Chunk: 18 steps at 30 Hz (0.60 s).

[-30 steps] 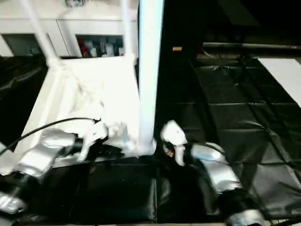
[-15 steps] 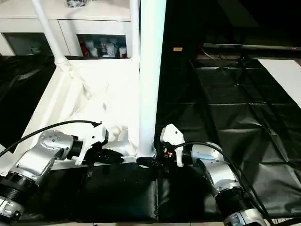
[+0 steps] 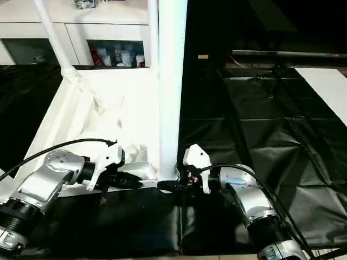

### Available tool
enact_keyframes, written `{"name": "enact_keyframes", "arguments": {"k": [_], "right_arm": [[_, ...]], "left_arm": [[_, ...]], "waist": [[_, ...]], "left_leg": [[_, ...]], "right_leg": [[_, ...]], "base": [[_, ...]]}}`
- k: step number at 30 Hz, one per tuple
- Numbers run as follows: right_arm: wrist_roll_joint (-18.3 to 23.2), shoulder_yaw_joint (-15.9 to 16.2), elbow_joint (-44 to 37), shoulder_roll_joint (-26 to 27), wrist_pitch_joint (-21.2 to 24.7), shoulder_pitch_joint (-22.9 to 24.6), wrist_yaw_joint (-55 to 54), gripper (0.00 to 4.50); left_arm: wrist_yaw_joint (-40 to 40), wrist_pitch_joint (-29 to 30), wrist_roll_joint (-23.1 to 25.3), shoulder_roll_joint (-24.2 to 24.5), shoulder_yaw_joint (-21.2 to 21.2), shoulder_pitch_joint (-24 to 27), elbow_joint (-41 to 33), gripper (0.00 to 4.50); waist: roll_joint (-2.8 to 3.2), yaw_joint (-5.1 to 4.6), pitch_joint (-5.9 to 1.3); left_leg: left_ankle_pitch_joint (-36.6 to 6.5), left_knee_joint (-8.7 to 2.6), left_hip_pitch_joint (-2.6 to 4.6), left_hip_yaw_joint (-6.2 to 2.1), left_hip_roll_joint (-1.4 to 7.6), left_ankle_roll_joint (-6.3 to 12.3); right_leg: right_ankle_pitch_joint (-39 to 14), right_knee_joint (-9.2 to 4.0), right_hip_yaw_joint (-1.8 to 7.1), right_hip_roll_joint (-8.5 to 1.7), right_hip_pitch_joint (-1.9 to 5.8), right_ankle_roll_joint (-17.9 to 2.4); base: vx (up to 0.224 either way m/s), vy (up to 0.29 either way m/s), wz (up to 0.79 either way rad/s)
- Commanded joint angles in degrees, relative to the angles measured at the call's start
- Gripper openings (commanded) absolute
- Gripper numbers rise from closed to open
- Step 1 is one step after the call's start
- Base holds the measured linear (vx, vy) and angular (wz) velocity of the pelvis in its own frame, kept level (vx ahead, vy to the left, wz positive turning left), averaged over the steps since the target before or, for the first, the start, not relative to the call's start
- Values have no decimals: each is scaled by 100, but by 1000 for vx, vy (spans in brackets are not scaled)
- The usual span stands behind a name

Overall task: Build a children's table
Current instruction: Rotate leg to tighten

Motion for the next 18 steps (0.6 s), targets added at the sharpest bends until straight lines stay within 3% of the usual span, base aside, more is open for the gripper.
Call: {"name": "enact_keyframes", "arguments": {"k": [1,4,5,6,8,10,12,14,16,18], "right_arm": [[-185,-11,107,68,181,-44,-386,269],[-491,4,416,344,199,-66,-1125,269],[-491,4,416,344,199,-66,-1125,269],[-591,-102,612,763,283,-86,-1932,269],[-609,-150,659,924,346,-99,-2230,269],[-654,-234,744,1202,465,-145,-2779,269],[-752,-403,1001,1526,566,-304,-3674,269],[-787,-517,1186,1721,619,-426,-4199,269],[-931,-537,1442,1965,549,-627,-4754,268],[-931,-537,1442,1965,549,-627,-4754,268]], "left_arm": [[1,34,29,-60,-195,100,94,0],[579,-99,217,-259,-95,-12,391,0],[579,-99,217,-259,-95,-12,391,0],[1306,-83,423,-508,0,-169,775,0],[1593,-52,495,-608,38,-231,920,0],[2034,43,604,-775,77,-327,1119,0],[2512,182,654,-1001,155,-453,1333,0],[2815,238,671,-1154,215,-540,1478,0],[3191,276,700,-1401,261,-701,1739,0],[3191,276,700,-1401,261,-701,1739,0]], "waist": [[-50,-2,-307],[-62,-36,-264],[-65,-63,-246],[-66,-94,-225],[-86,-138,-203],[-102,-187,-185],[-85,-210,-182],[-71,-260,-186],[-51,-340,-198],[-27,-359,-196]], "left_leg": [[-877,-376,53,-79,212,425],[-1146,-412,42,-88,201,293],[-1427,-439,51,-104,195,156],[-1730,-453,84,-108,195,43],[-2047,-474,115,-151,179,-122],[-2367,-484,137,-197,161,-183],[-2515,-473,164,-223,147,-217],[-2616,-503,136,-257,141,-237],[-2792,-535,134,-296,149,-270],[-2977,-556,155,-319,156,-231]], "right_leg": [[-606,-325,189,-249,271,-1486],[-1076,-386,189,-256,252,-1384],[-1605,-435,187,-267,242,-1245],[-2140,-485,199,-270,199,-1087],[-2727,-540,195,-281,178,-881],[-3522,-625,166,-286,132,-511],[-3836,-687,145,-300,91,-373],[-3863,-708,102,-292,116,-306],[-3683,-719,57,-286,124,-333],[-3425,-739,30,-277,134,-421]], "base": [[0,0,0],[0,0,0],[0,0,0],[0,0,0],[0,0,0],[-62,-1,-7],[-56,4,-7],[-27,3,-3],[-32,27,-8],[0,0,0]]}}
